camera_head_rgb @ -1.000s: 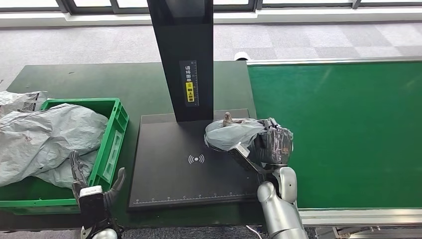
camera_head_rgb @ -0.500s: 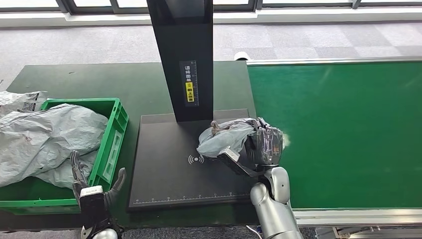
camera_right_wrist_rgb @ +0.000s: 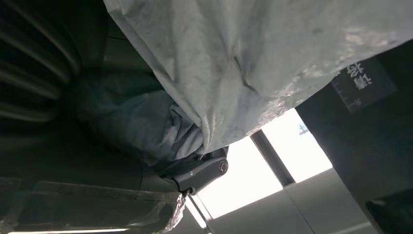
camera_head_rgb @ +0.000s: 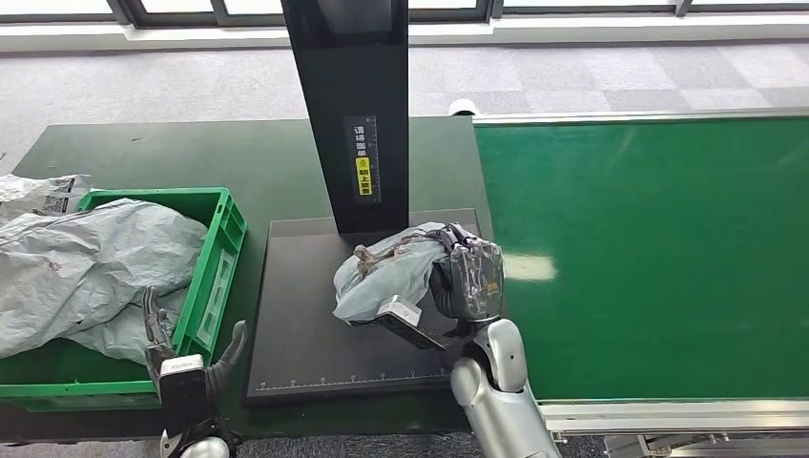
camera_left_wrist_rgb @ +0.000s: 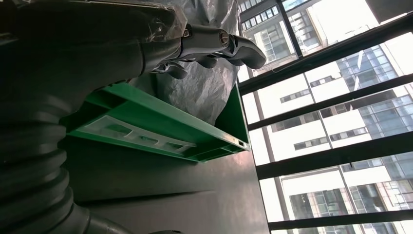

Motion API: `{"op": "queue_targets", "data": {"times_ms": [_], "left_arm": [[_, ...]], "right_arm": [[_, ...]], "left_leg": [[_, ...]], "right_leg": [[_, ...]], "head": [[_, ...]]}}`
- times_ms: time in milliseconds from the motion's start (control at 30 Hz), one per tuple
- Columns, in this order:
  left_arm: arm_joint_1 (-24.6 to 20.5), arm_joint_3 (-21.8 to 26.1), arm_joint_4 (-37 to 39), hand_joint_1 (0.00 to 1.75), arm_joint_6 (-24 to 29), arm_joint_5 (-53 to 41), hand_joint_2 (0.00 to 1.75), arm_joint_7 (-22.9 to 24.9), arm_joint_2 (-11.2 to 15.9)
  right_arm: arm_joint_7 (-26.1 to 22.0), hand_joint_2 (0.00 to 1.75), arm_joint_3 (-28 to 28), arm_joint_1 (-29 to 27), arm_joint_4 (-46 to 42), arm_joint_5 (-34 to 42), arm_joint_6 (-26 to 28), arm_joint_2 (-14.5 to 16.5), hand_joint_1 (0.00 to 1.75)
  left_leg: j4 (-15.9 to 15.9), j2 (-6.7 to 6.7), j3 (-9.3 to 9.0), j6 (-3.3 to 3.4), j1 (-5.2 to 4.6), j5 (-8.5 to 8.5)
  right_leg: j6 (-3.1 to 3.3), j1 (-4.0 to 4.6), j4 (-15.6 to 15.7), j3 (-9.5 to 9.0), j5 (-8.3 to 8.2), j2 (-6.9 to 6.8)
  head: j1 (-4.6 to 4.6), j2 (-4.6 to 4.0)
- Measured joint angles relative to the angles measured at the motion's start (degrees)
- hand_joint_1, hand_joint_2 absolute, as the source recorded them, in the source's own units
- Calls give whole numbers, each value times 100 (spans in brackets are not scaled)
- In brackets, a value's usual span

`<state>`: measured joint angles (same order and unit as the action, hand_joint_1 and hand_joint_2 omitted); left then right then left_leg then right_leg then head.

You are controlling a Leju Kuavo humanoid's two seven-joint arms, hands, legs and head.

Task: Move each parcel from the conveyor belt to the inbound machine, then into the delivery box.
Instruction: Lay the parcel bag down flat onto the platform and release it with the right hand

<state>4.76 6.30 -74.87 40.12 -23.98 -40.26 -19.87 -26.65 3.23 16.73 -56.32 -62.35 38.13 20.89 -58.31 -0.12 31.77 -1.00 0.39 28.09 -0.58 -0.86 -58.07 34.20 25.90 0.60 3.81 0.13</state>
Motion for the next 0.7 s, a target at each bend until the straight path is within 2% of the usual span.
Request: {"op": "queue_targets", "data": {"times_ms": [100,267,500,533,633,667,700], "left_arm": [[-10,-34,28,0,-1,-44,175,-2,2],[-26,-89,95,0,-1,-78,175,-2,6],[-32,-97,146,0,0,-80,175,-2,7],[-33,-97,150,0,-1,-81,175,-2,7],[-36,-97,168,0,0,-87,175,-2,7],[-37,-97,176,0,0,-91,175,-2,7],[-38,-97,184,0,0,-95,175,-2,7]], "right_arm": [[270,175,79,433,806,518,-422,-12,175],[274,175,105,928,1993,659,-501,-26,175],[297,175,133,1174,2642,648,-507,-26,175],[298,175,136,1194,2687,645,-521,-26,137],[328,175,159,1247,2820,620,-582,-26,6],[351,175,168,1253,2856,609,-592,-26,0],[374,131,175,1255,2887,602,-595,-26,0]], "left_leg": [[-1,5,-2,1,0,-3],[-3,2,-1,2,-1,-6],[-2,3,-1,2,-1,-6],[-2,3,-1,2,-1,-6],[-2,3,-3,2,-1,-6],[-2,3,-4,2,-1,-6],[-2,3,-4,2,-1,-6]], "right_leg": [[4,-1,0,0,-7,3],[5,-1,0,-1,-13,0],[6,0,0,1,-12,1],[6,0,0,1,-12,1],[6,0,0,0,-13,1],[6,0,0,0,-13,1],[6,0,0,0,-13,1]], "head": [[-2,0],[-2,0],[-3,0],[-3,0],[-3,0],[-3,0],[-3,0]]}}
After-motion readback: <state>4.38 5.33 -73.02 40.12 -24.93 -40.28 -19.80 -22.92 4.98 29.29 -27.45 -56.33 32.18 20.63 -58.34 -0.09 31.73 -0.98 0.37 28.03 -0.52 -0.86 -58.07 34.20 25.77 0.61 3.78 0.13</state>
